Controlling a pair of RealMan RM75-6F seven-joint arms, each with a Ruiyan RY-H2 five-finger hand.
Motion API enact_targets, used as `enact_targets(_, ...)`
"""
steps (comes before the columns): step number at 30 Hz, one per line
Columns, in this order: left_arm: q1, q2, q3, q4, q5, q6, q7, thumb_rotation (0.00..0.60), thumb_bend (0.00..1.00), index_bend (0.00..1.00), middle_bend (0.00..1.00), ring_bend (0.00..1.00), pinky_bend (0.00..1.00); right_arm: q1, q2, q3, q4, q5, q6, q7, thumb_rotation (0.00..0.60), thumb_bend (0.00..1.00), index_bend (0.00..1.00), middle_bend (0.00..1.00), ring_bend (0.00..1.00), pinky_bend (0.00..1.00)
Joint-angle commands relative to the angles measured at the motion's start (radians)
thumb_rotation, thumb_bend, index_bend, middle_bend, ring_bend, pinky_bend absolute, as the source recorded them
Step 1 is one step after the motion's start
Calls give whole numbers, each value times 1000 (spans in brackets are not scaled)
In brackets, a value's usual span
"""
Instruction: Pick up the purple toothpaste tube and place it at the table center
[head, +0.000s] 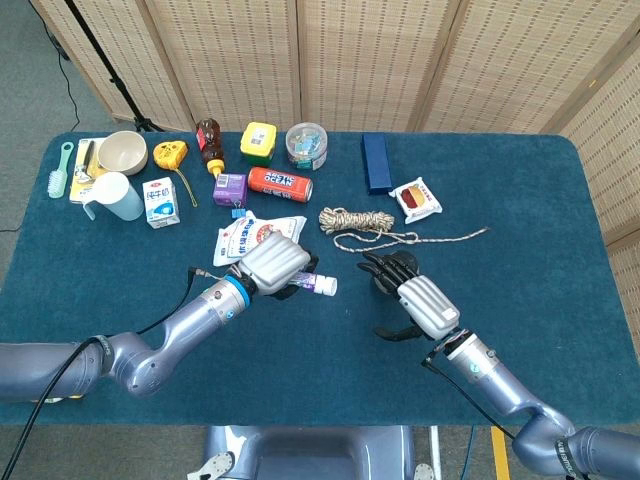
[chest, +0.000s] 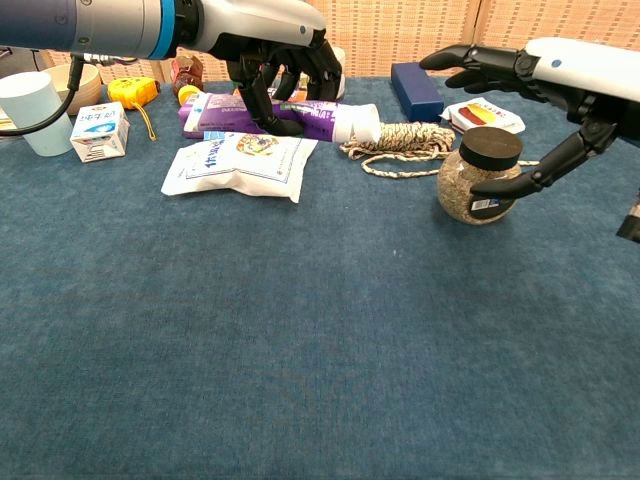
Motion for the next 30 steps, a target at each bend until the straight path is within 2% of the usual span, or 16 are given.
enact_targets(1,11,1,-8,-5,14,12,-6,600,992,476,484,561,597,-10,1,10,6,27,0,50,600,246,0,0,0,0)
enact_targets(8,28,5,-20,-9,30,19,-4,600,992,477,485,562,597,-28,3,34,2,108,-34,199,591,223,0,0,0,0)
enact_targets(10,30,3,-25,-6,24,19,-3,600,992,476,485,562,597,-31,2,40,6,114,-38,238,536,139,0,0,0,0)
enact_targets(12,30,2,-31,-3,17,18,-1,600,992,476,487,564,597,-36,-7,47,14,117,-35,280,443,25,0,0,0,0)
enact_targets(16,32,-3,-40,4,6,19,4,600,992,477,501,573,598,-45,-23,54,41,111,-27,374,365,0,0,0,0,0)
enact_targets(22,34,-12,-47,10,-1,26,17,600,990,477,502,574,603,-61,-46,78,58,134,-16,489,342,0,0,0,0,0)
enact_targets(30,35,-17,-56,-4,-5,53,54,600,982,480,512,582,606,-84,-75,115,73,197,-24,562,340,0,0,0,0,0)
